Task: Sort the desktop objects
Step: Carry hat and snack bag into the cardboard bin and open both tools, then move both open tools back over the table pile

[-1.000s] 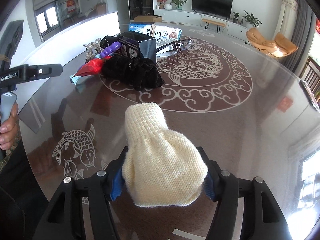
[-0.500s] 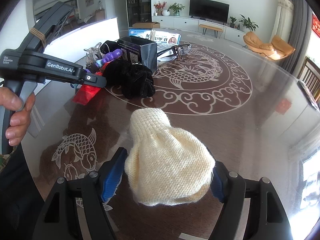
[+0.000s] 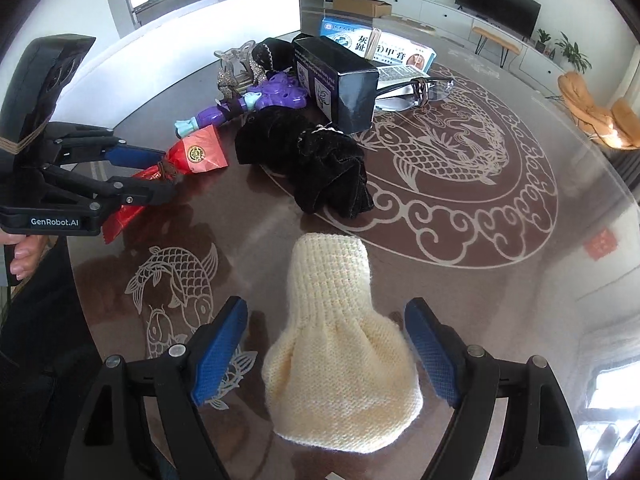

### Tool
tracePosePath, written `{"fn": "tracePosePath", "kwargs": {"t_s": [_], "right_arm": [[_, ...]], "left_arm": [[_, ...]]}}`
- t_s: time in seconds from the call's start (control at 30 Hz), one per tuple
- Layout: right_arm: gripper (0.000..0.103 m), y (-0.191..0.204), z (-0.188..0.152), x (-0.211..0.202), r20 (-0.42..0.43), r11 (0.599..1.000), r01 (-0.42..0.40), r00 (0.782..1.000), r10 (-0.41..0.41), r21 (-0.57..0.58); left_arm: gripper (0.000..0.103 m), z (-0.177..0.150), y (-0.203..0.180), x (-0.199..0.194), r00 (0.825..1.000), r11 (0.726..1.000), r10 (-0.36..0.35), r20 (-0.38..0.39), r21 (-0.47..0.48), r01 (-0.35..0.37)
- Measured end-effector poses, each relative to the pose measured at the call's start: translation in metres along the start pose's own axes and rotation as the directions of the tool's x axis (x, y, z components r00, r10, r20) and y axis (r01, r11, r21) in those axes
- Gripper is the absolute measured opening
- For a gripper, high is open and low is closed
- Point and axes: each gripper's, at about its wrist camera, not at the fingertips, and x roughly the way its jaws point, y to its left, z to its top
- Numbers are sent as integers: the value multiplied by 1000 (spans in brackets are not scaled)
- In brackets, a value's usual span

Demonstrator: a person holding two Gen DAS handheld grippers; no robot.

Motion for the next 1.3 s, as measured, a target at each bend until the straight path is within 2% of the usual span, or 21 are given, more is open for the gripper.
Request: {"fn": "tracePosePath", "kwargs": {"t_s": [0.03, 0.13, 0.2, 0.27, 0.33, 0.43, 0.5, 0.63, 0.77, 0.83, 0.9, 0.93, 0.97, 1.0, 1.03, 1.07, 1.1, 1.17, 1.2, 1.23, 1.3], "right_arm": [[48, 1, 1, 3, -33, 1000, -10, 999, 10, -12], [45, 2, 3, -6, -64, 999, 31, 997, -32, -20], [45, 1, 5, -20, -36, 1000, 27, 999, -27, 9], [45, 1, 12, -32, -3, 999, 12, 1000, -12, 42], [45, 7, 27, -42, 35, 998, -15, 999, 12, 62], [45, 34, 66, -53, 98, 997, -68, 993, 64, 41], [45, 61, 100, -59, 147, 994, -113, 983, 111, 5], [45, 133, 175, -63, 233, 971, -224, 943, 238, -83], [45, 217, 245, -50, 265, 937, -302, 902, 340, -176], [46, 254, 274, -30, 244, 929, -304, 904, 351, -211], [47, 281, 295, -1, 184, 931, -298, 923, 337, -213], [49, 290, 302, 12, 158, 933, -298, 930, 331, -204], [51, 296, 306, 24, 140, 936, -296, 936, 324, -192], [60, 301, 310, 35, 120, 939, -295, 941, 318, -177], [69, 303, 311, 44, 109, 942, -293, 944, 312, -161], [72, 304, 311, 48, 109, 945, -294, 944, 311, -146], [74, 302, 310, 49, 120, 946, -297, 943, 312, -130], [77, 294, 306, 45, 150, 944, -314, 933, 327, -104], [82, 288, 303, 41, 166, 943, -318, 929, 331, -98], [85, 277, 297, 34, 190, 946, -310, 927, 324, -99], [88, 260, 284, 19, 246, 954, -276, 923, 297, -116]], "left_arm": [[16, -3, 1, -4, 1000, 1000, -17, 18, -13, 17], [16, -14, 22, -24, 994, 991, -63, 94, -108, 73], [16, -16, 44, -44, 983, 973, -101, 155, -190, 130], [16, -19, 67, -73, 968, 955, -106, 228, -249, 163], [16, -19, 93, -104, 954, 940, -78, 291, -297, 168], [16, -23, 144, -146, 938, 922, 5, 347, -364, 130], [16, -28, 185, -165, 933, 902, 102, 345, -428, 59], [16, -43, 268, -175, 935, 826, 230, 270, -562, -41], [16, -62, 323, -156, 950, 767, 279, 139, -628, -133], [16, -67, 334, -146, 954, 760, 286, 91, -628, -168], [17, -69, 336, -139, 952, 759, 302, 54, -618, -205], [19, -70, 336, -135, 947, 749, 320, 30, -620, -233], [26, -71, 336, -133, 943, 737, 333, 6, -626, -256], [32, -72, 338, -130, 942, 729, 335, -6, -632, -263], [50, -74, 338, -129, 942, 722, 336, -8, -640, -263], [66, -76, 338, -130, 938, 716, 347, -2, -645, -267], [71, -77, 336, -132, 929, 712, 369, 8, -645, -277], [72, -76, 327, -139, 909, 709, 415, 27, -636, -305], [72, -75, 321, -143, 903, 710, 428, 38, -632, -310], [72, -71, 313, -148, 901, 716, 431, 59, -629, -301], [72, -64, 292, -159, 904, 752, 405, 137, -613, -244]]}}
